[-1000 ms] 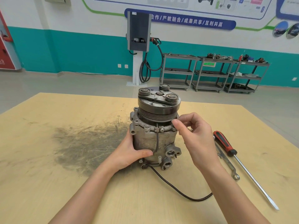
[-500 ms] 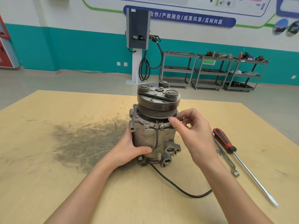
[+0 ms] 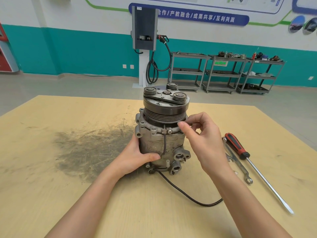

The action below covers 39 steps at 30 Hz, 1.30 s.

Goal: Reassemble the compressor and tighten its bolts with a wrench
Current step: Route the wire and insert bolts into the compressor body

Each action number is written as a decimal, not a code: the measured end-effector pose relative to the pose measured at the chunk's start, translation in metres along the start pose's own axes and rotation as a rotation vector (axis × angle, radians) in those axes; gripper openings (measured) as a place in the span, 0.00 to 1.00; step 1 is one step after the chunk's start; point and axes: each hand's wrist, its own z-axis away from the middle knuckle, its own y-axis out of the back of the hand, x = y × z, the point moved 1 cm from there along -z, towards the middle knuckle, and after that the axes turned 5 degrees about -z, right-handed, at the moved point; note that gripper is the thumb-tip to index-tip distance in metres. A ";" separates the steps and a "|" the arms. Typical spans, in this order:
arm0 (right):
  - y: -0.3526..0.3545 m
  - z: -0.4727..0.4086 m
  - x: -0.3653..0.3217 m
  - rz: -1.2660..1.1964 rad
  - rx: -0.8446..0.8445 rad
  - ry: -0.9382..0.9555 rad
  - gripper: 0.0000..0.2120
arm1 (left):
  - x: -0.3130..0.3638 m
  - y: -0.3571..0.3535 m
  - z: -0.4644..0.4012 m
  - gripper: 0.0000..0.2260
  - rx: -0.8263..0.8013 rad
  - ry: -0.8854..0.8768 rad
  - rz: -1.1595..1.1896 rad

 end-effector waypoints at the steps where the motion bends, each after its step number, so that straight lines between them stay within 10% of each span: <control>1: 0.001 0.000 0.000 0.011 -0.009 0.002 0.04 | 0.000 0.000 0.000 0.47 -0.001 -0.001 -0.001; 19: -0.006 -0.001 -0.002 0.152 0.064 0.021 0.07 | 0.001 0.000 -0.001 0.43 -0.014 -0.029 0.010; 39: 0.020 -0.023 -0.026 0.414 -0.324 0.064 0.07 | -0.002 0.000 -0.002 0.42 -0.022 -0.022 0.017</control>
